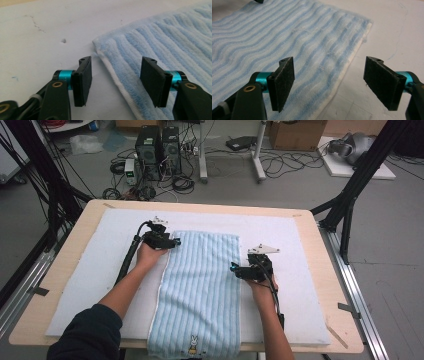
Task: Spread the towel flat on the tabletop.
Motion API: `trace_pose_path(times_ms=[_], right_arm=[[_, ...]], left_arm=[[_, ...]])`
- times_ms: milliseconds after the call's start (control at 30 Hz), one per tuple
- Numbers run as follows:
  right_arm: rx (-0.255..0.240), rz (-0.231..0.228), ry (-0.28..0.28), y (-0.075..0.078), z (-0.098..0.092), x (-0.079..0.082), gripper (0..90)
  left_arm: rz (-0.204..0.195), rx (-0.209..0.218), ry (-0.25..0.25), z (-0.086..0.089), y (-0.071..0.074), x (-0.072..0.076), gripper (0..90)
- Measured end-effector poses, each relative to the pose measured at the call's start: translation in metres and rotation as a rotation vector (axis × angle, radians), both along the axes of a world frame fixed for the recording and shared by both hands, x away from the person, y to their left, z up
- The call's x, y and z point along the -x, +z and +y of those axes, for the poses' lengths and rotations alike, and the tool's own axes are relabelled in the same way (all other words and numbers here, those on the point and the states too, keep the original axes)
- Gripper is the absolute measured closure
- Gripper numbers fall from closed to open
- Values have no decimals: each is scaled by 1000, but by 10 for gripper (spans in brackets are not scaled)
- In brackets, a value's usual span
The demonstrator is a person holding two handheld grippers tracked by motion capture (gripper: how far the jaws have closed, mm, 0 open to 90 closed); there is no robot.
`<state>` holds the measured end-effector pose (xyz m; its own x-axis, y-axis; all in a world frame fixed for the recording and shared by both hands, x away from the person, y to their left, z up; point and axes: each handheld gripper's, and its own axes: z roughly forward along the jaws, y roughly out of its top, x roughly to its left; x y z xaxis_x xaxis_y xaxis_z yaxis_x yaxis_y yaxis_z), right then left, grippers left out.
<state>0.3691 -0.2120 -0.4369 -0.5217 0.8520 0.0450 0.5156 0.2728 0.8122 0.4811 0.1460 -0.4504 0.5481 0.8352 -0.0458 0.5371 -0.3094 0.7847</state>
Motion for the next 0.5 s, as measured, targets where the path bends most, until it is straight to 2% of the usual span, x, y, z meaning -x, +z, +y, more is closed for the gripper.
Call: trace_pose_path(times_ms=[33,100,133,200,233,300,367,433,467,500], right_arm=[[-1,4,-3,0,0,0,244],[2,7,-1,-1,0,-1,243],[3,11,-3,-1,0,-1,243],[4,17,-3,-2,1,-1,244],[4,15,0,-2,1,-1,244],[1,14,2,-2,2,-1,244],[-6,13,-2,-2,2,-2,244],[-25,12,-10,-3,3,-4,249],[-24,9,-15,-3,3,-5,254],[-23,9,-18,-3,3,-7,258]], left_arm=[[-13,-19,-8,-2,0,1,472],[-15,-15,-32,-2,0,2,537],[-15,-14,-48,-2,0,2,598],[-10,4,-90,-2,1,2,792],[-10,-7,-96,-1,1,3,844],[-19,-18,-59,2,3,1,872],[-9,-12,-12,10,2,-1,874],[3,7,-2,16,2,-3,872],[-3,-5,0,16,2,-3,871],[-5,1,5,17,3,-3,869]])
